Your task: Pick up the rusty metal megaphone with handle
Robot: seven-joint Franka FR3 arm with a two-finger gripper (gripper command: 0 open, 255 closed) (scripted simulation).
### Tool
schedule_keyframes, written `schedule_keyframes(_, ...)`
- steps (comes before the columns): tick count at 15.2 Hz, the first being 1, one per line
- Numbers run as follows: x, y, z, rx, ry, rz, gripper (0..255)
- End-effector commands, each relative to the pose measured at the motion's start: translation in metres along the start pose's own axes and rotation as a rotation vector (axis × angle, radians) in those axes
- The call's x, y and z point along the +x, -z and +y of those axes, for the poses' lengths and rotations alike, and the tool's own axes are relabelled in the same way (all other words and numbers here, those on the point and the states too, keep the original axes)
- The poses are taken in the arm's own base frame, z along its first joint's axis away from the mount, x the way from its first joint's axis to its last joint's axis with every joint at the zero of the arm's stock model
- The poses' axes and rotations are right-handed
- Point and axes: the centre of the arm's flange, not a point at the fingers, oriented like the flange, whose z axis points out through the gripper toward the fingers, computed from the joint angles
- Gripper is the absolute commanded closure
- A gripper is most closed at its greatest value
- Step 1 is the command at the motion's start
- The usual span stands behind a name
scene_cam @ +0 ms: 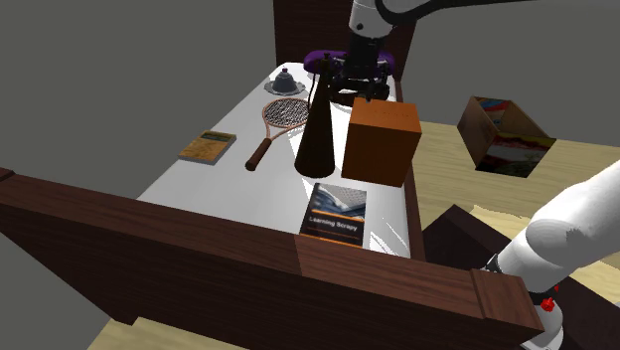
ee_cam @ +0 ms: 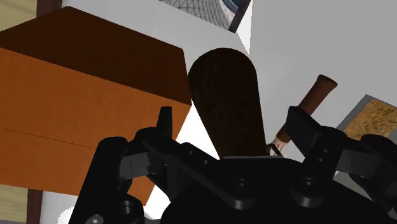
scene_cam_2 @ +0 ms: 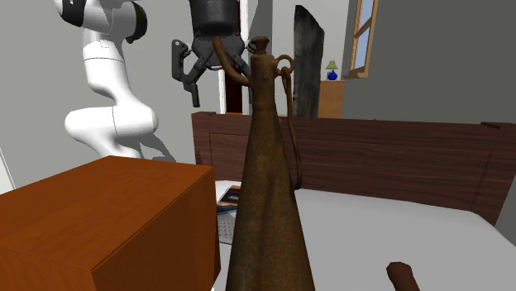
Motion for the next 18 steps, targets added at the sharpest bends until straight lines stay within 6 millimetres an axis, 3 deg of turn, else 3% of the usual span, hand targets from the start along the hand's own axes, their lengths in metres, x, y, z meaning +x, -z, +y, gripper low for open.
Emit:
schedule_keyframes(1,0.014,-0.005,-0.018,0.001,-0.044,0.018,0)
schedule_keyframes(9,0.078,-0.021,-0.084,0.002,-0.199,0.084,0)
schedule_keyframes(18,0.073,-0.06,-0.082,0.002,-0.199,0.084,0)
